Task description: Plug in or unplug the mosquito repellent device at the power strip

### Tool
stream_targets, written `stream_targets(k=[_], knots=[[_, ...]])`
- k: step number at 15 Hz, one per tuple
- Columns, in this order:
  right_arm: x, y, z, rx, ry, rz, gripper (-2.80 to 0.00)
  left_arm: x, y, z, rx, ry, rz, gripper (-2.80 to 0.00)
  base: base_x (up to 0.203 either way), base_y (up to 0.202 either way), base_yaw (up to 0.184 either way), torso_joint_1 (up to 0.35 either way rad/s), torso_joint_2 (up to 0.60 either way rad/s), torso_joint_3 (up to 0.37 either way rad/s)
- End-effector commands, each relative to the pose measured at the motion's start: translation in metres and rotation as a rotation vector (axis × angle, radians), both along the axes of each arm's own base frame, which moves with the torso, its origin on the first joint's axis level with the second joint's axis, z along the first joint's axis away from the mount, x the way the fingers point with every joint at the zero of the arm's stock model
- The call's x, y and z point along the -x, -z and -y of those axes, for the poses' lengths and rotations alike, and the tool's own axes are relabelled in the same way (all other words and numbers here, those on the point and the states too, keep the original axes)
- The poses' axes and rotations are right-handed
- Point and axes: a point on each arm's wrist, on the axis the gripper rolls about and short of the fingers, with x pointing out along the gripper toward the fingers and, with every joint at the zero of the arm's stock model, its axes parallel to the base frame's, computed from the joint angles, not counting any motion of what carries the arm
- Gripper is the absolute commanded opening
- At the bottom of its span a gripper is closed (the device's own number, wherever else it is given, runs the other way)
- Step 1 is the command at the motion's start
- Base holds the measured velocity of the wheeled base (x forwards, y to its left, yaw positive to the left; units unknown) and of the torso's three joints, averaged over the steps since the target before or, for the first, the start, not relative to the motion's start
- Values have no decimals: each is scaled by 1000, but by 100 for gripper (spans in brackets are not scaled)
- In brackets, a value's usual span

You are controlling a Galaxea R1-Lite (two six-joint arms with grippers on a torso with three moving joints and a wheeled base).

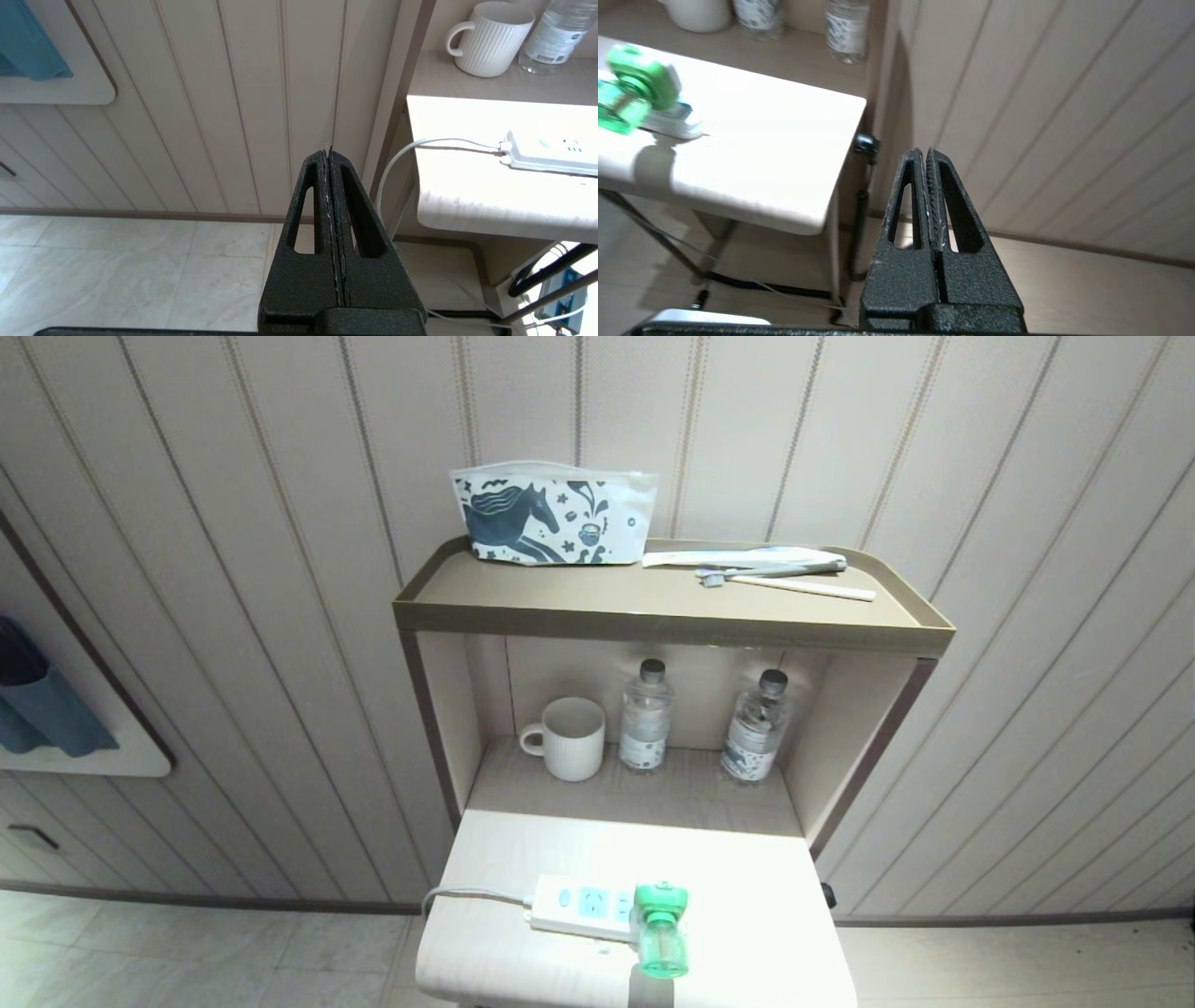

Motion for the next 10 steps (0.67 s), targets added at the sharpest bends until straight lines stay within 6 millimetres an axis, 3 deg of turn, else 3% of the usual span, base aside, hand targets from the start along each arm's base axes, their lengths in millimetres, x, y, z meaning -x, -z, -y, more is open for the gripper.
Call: stream_targets(k=[1,10], knots=[[1,3,0,-32,-1,-1,-280,0,0,0,0,-1,-2,-280,0,0,0,0,0,0],[0,4,0,-67,23,0,-280,0,0,0,0,-1,-2,-280,0,0,0,0,0,0]])
